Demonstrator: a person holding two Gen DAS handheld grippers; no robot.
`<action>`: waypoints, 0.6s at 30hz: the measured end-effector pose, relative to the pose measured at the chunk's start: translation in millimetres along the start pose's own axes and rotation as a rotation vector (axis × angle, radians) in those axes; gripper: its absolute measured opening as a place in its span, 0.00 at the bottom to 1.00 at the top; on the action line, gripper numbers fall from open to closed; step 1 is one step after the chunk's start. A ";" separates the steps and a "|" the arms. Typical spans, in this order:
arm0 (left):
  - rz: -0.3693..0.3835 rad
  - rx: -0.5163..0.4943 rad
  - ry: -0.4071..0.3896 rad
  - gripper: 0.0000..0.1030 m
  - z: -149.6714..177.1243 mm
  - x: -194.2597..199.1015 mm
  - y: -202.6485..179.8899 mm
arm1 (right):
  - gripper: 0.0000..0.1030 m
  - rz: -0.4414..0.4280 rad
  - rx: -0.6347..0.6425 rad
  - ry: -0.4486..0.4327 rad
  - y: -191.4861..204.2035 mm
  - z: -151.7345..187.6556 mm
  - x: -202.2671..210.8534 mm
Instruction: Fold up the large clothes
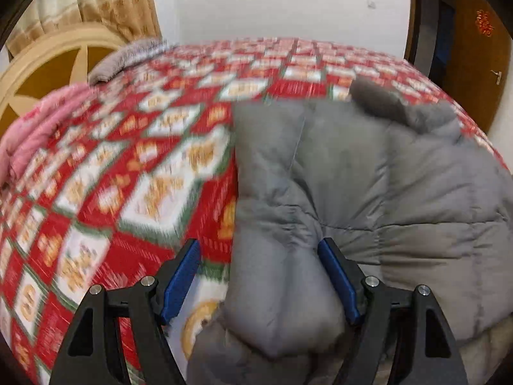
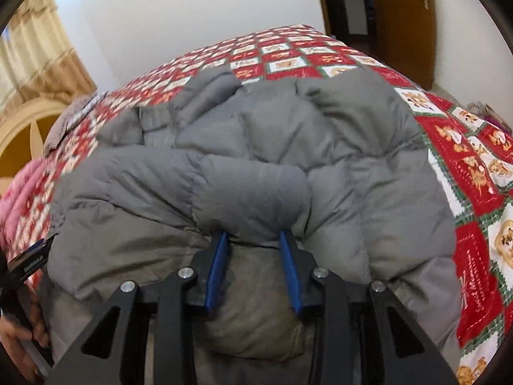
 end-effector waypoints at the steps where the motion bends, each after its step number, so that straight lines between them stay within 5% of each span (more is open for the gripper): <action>1: 0.009 0.011 0.009 0.75 3.9 -1.5 0.8 | 0.35 0.005 0.008 -0.003 0.5 4.7 0.7; 8: -0.102 -0.020 0.001 0.88 5.5 -3.3 -9.9 | 0.35 0.091 0.065 0.002 15.5 9.2 -2.2; 12: 0.020 0.019 0.037 0.87 2.1 8.4 6.3 | 0.36 0.110 0.110 0.048 20.0 -2.0 9.9; 14: 0.077 0.043 -0.011 0.87 -5.0 31.9 20.8 | 0.38 0.053 0.103 -0.019 17.3 -15.7 39.3; 18: 0.130 0.083 -0.115 0.87 -40.2 74.6 34.7 | 0.59 0.038 0.112 -0.061 30.7 -59.5 67.0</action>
Point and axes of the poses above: each gripper's, at about its wrist camera, not at the fingertips, and x roughly against the way its jaws point, y to its left, z to its underside, the point moved 1 cm from there along -x, roughly the way its jaws point, and after that the axes turned 6 degrees about y, right-handed, at the moved point
